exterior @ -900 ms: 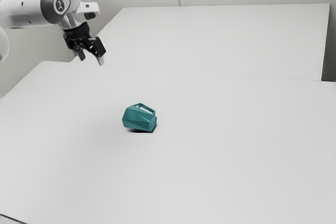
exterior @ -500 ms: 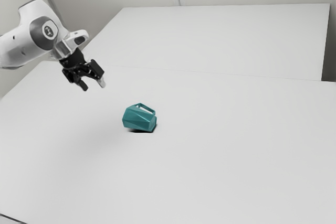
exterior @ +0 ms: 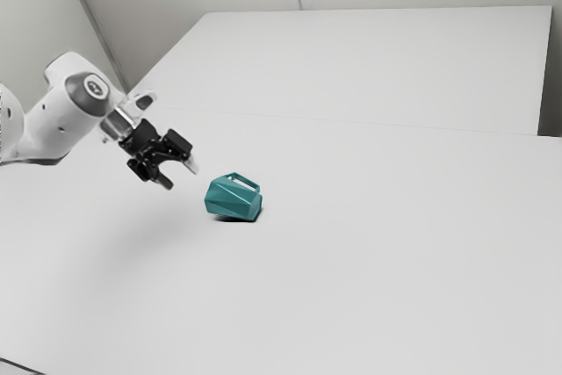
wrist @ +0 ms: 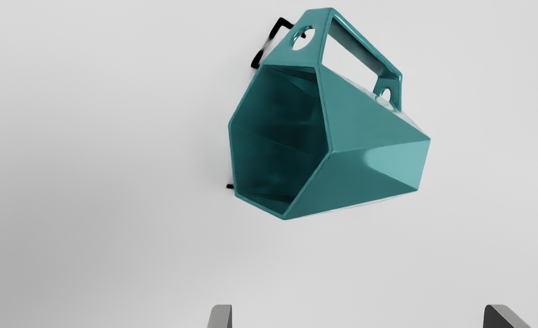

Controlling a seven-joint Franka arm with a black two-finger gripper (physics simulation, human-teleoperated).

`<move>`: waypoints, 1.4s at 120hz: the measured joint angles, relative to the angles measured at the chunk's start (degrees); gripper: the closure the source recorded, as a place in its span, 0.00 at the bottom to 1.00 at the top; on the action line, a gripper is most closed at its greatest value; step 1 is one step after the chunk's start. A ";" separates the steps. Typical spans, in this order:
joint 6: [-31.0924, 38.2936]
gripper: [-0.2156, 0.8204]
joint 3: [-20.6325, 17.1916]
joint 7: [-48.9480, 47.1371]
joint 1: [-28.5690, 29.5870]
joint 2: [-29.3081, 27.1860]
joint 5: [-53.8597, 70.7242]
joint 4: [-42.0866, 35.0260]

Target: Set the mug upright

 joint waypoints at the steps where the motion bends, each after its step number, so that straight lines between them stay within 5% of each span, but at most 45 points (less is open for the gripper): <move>1: 0.01 0.21 0.00 0.09 0.02 0.10 -0.16 -0.05; 76: -1.33 0.21 -1.74 13.57 2.98 13.86 -9.88 9.12; 123: -4.58 0.21 -2.40 20.88 3.82 16.86 -20.39 9.25; 168: -5.19 0.45 -3.33 24.64 3.15 20.05 -26.26 11.86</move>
